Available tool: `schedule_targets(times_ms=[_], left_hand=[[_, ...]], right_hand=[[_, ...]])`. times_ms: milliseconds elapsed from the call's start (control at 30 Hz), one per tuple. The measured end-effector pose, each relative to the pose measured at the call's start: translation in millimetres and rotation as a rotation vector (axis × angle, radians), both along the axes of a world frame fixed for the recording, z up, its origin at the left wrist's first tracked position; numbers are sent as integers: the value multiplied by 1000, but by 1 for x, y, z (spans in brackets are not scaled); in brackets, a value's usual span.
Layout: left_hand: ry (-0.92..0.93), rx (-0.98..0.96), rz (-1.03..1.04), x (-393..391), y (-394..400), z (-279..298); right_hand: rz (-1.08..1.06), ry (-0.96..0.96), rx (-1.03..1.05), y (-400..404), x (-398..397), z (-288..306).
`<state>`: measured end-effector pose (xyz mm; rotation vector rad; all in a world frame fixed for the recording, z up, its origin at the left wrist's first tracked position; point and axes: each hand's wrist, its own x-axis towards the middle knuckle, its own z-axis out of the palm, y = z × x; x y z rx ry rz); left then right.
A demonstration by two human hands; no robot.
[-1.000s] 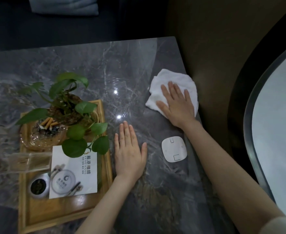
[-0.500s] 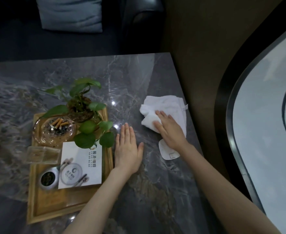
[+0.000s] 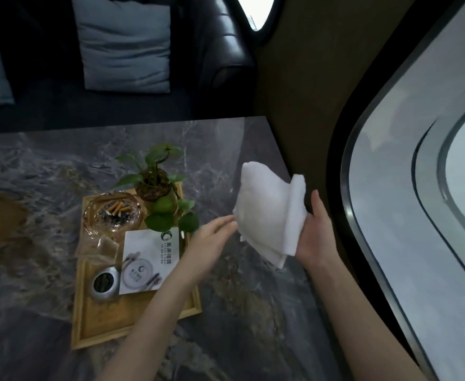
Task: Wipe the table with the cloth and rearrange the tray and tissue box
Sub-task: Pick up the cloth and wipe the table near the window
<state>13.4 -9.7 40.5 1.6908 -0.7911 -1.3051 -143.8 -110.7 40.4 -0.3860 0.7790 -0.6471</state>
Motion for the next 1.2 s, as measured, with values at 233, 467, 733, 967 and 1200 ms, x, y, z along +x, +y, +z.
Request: schedule_targets(times_ms=[233, 467, 733, 967, 1200], left_hand=[[256, -22, 114, 15, 45, 7], [530, 58, 204, 50, 121, 10], [156, 40, 320, 100, 199, 38], [-7, -22, 345, 145, 243, 64], [36, 94, 482, 223, 269, 16]], right_hand=[[278, -11, -142, 73, 14, 5], [413, -70, -218, 126, 54, 11], [599, 1, -193, 172, 118, 3], [681, 214, -14, 194, 178, -10], [791, 322, -213, 207, 232, -22]])
